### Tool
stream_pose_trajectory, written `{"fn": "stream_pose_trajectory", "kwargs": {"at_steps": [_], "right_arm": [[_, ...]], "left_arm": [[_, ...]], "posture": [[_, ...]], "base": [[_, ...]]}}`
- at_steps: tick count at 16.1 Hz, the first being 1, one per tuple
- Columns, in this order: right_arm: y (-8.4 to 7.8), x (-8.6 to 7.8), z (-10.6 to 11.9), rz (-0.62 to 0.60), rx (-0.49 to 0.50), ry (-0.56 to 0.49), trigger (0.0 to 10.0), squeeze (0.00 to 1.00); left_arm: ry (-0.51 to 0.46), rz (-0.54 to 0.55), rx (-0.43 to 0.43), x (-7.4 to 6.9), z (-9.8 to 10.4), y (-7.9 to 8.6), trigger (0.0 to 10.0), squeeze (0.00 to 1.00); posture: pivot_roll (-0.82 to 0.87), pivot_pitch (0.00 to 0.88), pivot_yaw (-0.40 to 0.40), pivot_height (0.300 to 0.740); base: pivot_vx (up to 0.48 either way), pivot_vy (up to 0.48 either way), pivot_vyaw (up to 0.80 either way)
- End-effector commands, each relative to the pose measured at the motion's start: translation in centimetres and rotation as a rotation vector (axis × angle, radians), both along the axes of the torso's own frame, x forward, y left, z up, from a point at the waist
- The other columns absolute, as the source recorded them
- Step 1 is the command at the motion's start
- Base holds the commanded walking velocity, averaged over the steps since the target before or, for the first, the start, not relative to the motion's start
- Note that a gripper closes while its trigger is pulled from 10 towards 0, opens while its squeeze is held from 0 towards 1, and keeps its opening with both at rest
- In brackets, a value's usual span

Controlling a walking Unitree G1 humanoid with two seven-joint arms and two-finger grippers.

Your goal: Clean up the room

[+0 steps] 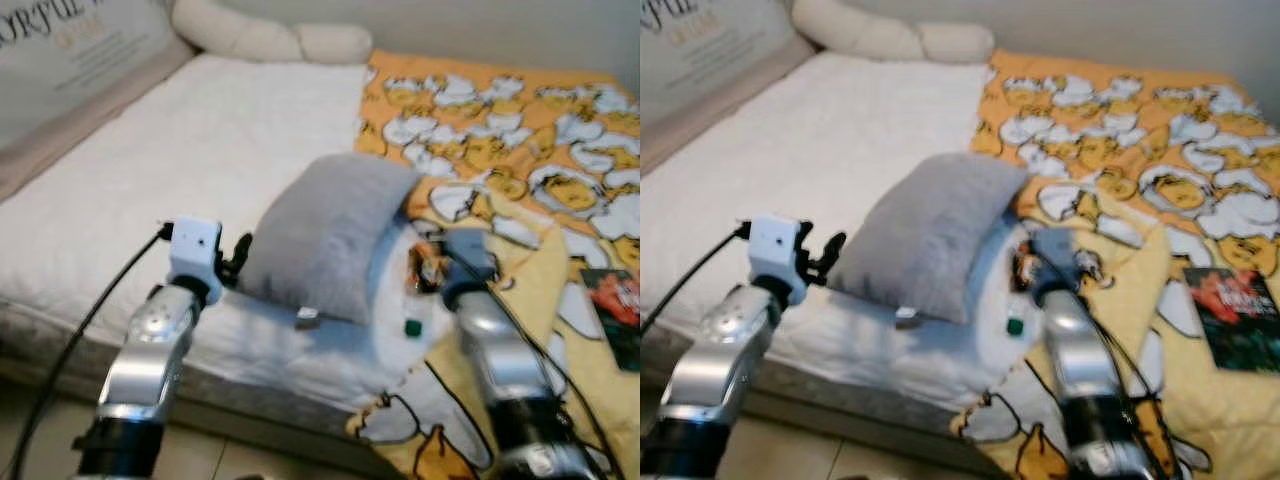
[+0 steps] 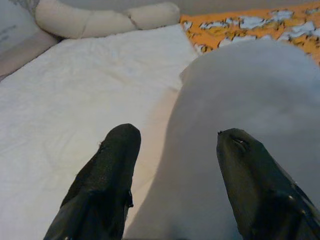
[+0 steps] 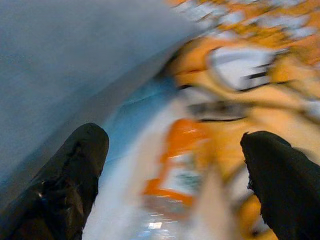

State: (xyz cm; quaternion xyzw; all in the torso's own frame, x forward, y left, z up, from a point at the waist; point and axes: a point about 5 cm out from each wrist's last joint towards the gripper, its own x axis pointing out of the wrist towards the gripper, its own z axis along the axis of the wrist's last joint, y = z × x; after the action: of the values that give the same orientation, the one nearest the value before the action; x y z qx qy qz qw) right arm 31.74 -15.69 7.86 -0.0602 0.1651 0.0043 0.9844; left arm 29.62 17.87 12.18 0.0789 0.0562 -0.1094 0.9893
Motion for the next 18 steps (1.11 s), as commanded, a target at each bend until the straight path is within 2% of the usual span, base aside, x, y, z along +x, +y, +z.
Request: {"fn": "stream_pose_trajectory", "kwargs": {"at_steps": [1,3,4,8,9,11,14,18], "right_arm": [[-0.5,0.4,-0.7,0.0,0.018,0.056,10.0,1.0],[-0.4,1.4,-1.5,0.008,0.018,0.128,10.0,1.0],[-0.5,2.5,-1.5,-0.022,0.008,0.164,10.0,1.0],[-1.2,3.5,-1.8,-0.095,-0.028,0.226,10.0,1.0],[-1.3,3.6,-1.9,-0.109,-0.023,0.243,10.0,0.0],[-1.6,3.5,-2.2,-0.131,-0.013,0.269,10.0,0.0],[-2.2,2.9,-3.1,-0.171,0.078,0.322,10.0,0.0],[-2.4,1.5,-4.9,-0.217,0.136,0.393,10.0,0.0]], "left_arm": [[0.011,-0.046,0.03,-0.3,0.2,-0.2,10.0,0.0],[0.023,-0.133,0.075,-0.8,0.2,-0.5,10.0,0.0],[0.053,-0.238,0.113,-1.5,0.1,-0.9,10.0,0.0],[0.108,-0.307,0.169,-2.5,-0.3,-0.8,10.0,0.0],[0.117,-0.317,0.175,-2.8,-0.3,-0.7,10.0,0.0],[0.129,-0.333,0.186,-3.2,-0.1,-0.6,10.0,0.0],[0.156,-0.375,0.222,-4.0,0.1,-0.5,10.0,0.0],[0.213,-0.439,0.241,-6.1,1.0,0.1,10.0,0.0]], "posture": [[-0.04,0.0,0.012,0.74],[-0.01,0.0,-0.001,0.74],[0.0,0.0,-0.006,0.74],[0.04,0.0,-0.002,0.74],[0.05,0.0,0.003,0.74],[0.07,0.0,0.002,0.74],[0.17,0.0,-0.017,0.74],[0.24,0.0,-0.001,0.74]], "base": [[0.0,0.0,0.0],[0.0,0.0,0.0],[0.0,0.0,0.0],[0.0,0.0,0.0],[0.0,0.0,0.0],[0.0,0.0,0.0],[0.0,0.0,0.0],[0.0,0.0,0.0]]}}
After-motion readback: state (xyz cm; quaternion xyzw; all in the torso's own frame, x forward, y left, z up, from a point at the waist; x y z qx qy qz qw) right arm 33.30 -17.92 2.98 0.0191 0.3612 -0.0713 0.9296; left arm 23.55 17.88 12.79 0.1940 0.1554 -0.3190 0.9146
